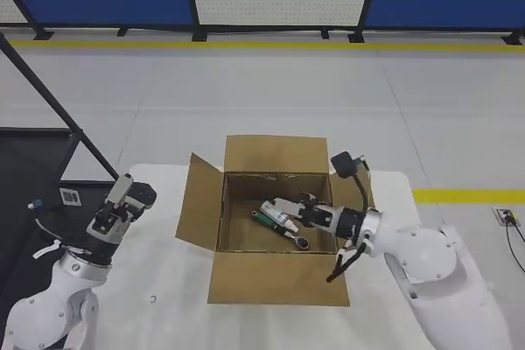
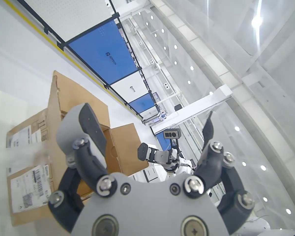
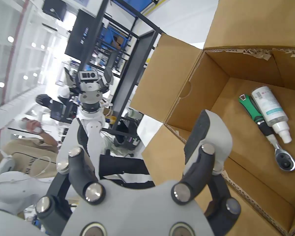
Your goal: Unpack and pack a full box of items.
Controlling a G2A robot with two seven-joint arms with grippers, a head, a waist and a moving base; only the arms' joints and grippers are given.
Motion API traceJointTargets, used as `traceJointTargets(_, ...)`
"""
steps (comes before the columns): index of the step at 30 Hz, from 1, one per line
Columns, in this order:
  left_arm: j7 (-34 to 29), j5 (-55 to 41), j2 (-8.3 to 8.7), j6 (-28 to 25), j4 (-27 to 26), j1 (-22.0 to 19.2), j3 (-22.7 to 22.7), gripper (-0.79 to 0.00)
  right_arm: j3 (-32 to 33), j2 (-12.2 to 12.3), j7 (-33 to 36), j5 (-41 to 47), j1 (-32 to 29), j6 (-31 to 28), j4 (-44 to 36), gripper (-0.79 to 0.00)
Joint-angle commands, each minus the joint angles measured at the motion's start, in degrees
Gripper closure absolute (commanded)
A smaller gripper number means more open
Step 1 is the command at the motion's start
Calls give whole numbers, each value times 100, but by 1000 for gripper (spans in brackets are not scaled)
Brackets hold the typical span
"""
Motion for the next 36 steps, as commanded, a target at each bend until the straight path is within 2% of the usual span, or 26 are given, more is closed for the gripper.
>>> traceJointTargets(1,29,-109,2,-74,-20,131,-61,-785,-341,-73,118,261,290,205,235,-785)
traceJointTargets(3,-25,-228,8,-122,-24,243,-90,-785,-457,-128,-11,401,514,323,524,-785)
traceJointTargets(17,-159,-254,18,-102,-31,296,-57,-785,-466,-130,-51,374,510,346,538,-785)
traceJointTargets(20,-41,-60,22,-38,-103,296,37,-785,-908,-192,52,-103,828,460,644,-785)
traceJointTargets(26,285,-202,29,129,-160,312,-47,-785,-2090,-481,712,-1022,2112,371,1824,-785)
traceJointTargets(29,354,-390,35,106,-213,430,-186,-785,-2693,-680,930,-1616,2693,519,2546,-785)
traceJointTargets(32,365,-582,41,92,-270,548,-305,-785,-3264,-938,1157,-2003,3141,783,3283,-785)
traceJointTargets(36,377,-625,50,78,-350,654,-355,-785,-3732,-1322,1208,-1987,3532,821,4299,-785)
